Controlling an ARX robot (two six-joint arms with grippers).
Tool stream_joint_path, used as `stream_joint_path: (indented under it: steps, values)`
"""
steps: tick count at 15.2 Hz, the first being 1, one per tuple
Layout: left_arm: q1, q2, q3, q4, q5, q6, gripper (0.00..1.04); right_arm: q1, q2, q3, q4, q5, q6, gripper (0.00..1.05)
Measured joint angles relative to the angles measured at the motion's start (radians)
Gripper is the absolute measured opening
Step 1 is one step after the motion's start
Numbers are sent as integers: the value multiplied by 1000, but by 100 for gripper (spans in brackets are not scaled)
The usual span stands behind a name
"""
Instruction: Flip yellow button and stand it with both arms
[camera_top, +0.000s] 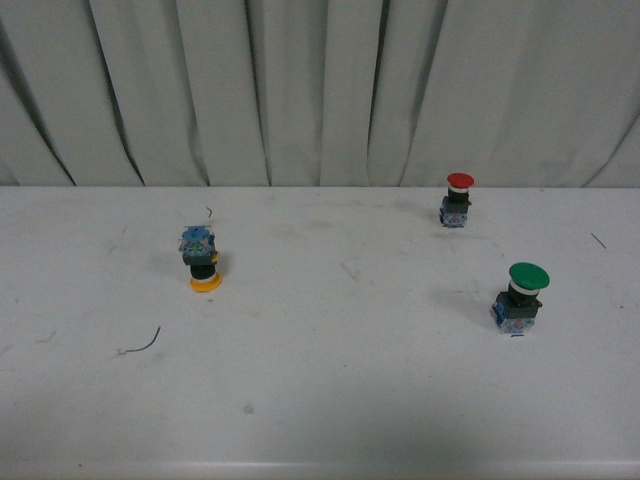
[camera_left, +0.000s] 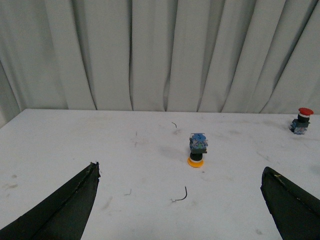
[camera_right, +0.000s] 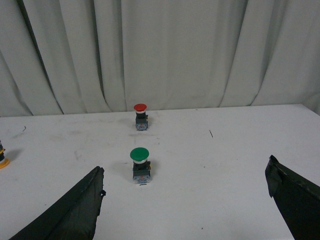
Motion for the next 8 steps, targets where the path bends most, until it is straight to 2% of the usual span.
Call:
stream_joint_path:
  steps: [8]
  values:
    - [0,0,0,0,0,0,98,0,0,0,0,0,0,98]
